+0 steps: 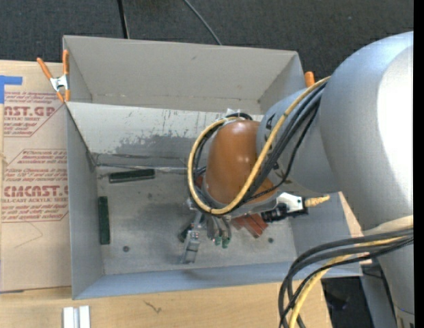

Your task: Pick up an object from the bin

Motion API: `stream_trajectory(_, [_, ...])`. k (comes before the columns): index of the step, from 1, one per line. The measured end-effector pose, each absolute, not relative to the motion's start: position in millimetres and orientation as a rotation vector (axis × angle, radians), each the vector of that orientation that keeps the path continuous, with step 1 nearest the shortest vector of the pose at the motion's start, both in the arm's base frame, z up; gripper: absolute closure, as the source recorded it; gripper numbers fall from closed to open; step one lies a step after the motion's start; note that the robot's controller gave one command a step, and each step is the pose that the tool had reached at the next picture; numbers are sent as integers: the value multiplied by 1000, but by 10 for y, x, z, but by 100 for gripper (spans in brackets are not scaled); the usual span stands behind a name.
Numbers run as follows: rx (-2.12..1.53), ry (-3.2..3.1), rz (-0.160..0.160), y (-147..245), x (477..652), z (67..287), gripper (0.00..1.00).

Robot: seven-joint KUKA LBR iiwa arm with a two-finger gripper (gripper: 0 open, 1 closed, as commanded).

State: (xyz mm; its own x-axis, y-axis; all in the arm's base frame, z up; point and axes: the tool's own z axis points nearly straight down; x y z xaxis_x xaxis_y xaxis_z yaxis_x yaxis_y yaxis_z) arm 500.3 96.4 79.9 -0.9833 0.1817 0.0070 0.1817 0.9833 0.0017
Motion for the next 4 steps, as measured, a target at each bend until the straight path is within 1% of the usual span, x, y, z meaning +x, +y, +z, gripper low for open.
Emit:
stream_trajectory(1, [-284, -3131, 3, 559, 4999, 964, 0])
stream_trajectory(2, [89, -3149, 0, 120, 5034, 716, 100])
stream_trajectory(3, [91, -3139, -2, 129, 5009, 698, 0])
stream_trajectory(4, [90, -3145, -2, 126, 5028, 715, 100])
